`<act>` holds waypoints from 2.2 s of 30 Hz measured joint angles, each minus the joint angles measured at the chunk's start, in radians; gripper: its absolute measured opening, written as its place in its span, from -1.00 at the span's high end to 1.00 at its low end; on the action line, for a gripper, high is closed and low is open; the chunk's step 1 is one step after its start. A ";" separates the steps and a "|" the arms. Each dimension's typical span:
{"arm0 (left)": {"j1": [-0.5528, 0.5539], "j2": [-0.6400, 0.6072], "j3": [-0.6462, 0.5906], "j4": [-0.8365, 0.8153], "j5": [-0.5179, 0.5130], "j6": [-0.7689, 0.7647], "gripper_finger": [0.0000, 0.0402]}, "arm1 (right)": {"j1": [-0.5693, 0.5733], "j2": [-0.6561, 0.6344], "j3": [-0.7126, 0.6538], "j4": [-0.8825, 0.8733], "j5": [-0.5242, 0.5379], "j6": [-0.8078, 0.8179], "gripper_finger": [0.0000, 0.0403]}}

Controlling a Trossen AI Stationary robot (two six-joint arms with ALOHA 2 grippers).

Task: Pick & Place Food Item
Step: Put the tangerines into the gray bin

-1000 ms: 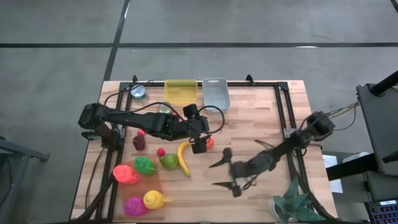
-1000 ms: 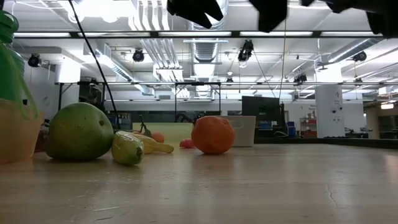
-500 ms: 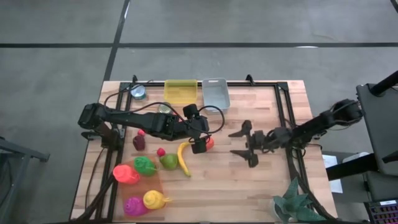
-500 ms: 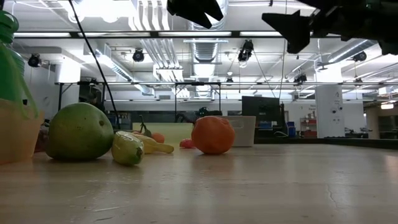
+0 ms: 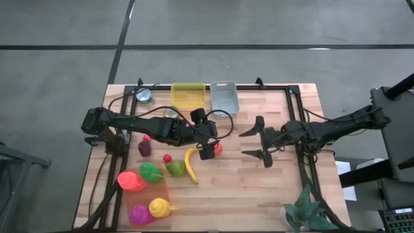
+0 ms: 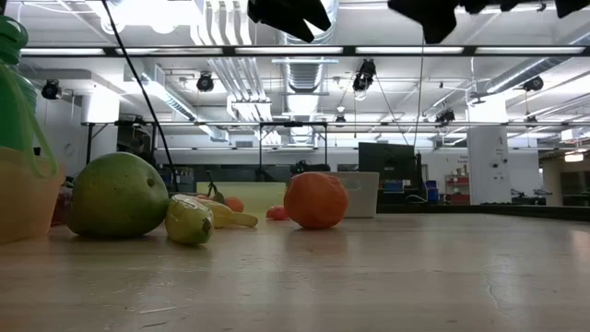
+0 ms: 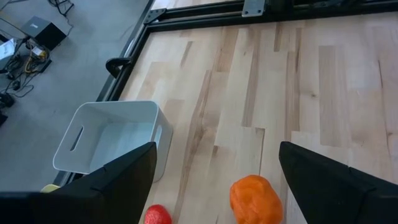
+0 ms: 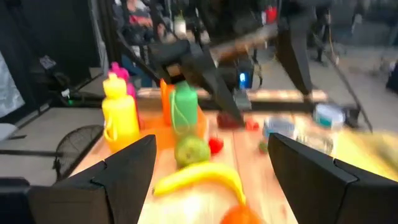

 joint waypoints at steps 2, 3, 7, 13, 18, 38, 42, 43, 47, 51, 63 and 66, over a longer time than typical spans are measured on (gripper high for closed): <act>0.000 0.000 0.000 0.000 0.000 0.000 -0.70 | 0.008 0.013 -0.014 0.066 -0.002 -0.040 -0.52; 0.000 0.000 0.000 0.000 0.000 0.000 -0.70 | 0.012 0.022 -0.031 0.111 -0.002 -0.054 -0.52; 0.000 0.000 0.000 0.000 0.000 0.000 -0.70 | 0.015 0.039 -0.128 0.286 -0.007 -0.062 -0.52; 0.000 0.000 0.000 0.000 0.000 0.000 -0.70 | 0.015 0.026 -0.260 0.476 0.005 -0.010 -0.52; 0.000 0.000 0.000 0.000 0.000 0.000 -0.70 | 0.015 0.002 -0.302 0.521 0.006 -0.039 -0.52; -0.010 0.000 0.000 -0.018 0.008 -0.206 -0.70 | 0.014 -0.007 -0.367 0.506 0.007 -0.057 -0.52; -0.002 -0.005 0.000 -0.067 0.007 -0.148 -0.70 | 0.014 -0.007 -0.374 0.506 0.007 -0.058 -0.52; 0.003 -0.005 0.004 -0.087 0.006 -0.116 -0.70 | 0.014 -0.007 -0.375 0.505 0.007 -0.058 -0.52; 0.025 -0.005 0.007 -0.168 -0.034 -0.055 -0.70 | 0.014 -0.007 -0.375 0.506 0.007 -0.058 -0.52; 0.036 -0.006 0.006 -0.270 -0.063 -0.076 -0.70 | 0.014 -0.007 -0.375 0.506 0.008 -0.058 -0.52; 0.067 -0.007 -0.100 -0.335 -0.087 -0.233 -0.70 | 0.015 -0.007 -0.375 0.506 0.008 -0.058 -0.52; 0.109 -0.007 -0.140 -0.321 -0.067 -0.288 -0.70 | 0.015 -0.007 -0.375 0.506 0.008 -0.058 -0.52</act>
